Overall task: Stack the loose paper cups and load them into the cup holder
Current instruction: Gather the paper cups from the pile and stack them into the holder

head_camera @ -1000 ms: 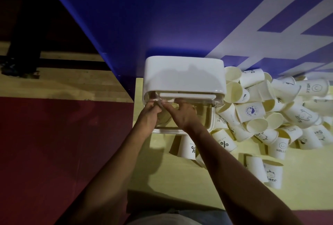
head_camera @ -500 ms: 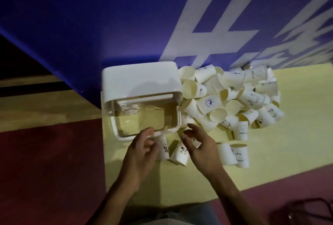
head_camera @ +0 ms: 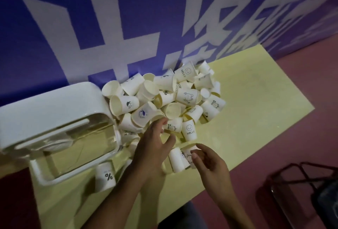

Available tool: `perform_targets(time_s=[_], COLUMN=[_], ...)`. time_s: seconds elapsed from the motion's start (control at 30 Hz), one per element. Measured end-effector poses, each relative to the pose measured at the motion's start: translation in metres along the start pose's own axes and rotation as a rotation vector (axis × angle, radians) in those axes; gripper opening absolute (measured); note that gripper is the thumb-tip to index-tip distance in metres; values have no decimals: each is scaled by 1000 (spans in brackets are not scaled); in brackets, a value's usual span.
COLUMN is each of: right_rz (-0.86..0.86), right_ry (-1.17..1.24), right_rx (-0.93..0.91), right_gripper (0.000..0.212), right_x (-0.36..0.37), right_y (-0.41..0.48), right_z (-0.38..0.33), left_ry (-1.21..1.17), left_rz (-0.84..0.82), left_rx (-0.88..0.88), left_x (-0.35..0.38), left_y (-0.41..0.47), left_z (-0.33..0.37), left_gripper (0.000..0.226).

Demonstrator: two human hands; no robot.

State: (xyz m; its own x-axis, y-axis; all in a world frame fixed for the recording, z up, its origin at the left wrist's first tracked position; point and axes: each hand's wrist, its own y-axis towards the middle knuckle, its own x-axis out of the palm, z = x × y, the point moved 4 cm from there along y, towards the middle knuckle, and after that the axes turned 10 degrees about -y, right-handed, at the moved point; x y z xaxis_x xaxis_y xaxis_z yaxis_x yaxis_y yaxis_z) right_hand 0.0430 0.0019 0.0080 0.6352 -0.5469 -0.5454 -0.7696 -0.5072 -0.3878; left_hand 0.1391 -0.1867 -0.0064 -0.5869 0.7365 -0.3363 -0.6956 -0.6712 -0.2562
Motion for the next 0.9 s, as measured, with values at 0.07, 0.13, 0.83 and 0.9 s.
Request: perform_targets(time_s=[0.07, 0.13, 0.83, 0.9], right_rz=[-15, -44, -185, -188], right_ry=[12, 14, -161, -190], right_rx=[5, -2, -123, -139], right_gripper=[31, 28, 31, 33], right_x=[-20, -38, -165, -164], right_y=[19, 42, 281, 297], right_z=[8, 14, 51, 50], left_ry=[121, 245, 870, 894], left_rz=[22, 83, -26, -63], left_rx=[56, 130, 74, 98], left_x=[17, 25, 39, 40], left_y=[33, 71, 211, 211], left_z=[21, 40, 63, 58], left_gripper=[58, 63, 74, 79])
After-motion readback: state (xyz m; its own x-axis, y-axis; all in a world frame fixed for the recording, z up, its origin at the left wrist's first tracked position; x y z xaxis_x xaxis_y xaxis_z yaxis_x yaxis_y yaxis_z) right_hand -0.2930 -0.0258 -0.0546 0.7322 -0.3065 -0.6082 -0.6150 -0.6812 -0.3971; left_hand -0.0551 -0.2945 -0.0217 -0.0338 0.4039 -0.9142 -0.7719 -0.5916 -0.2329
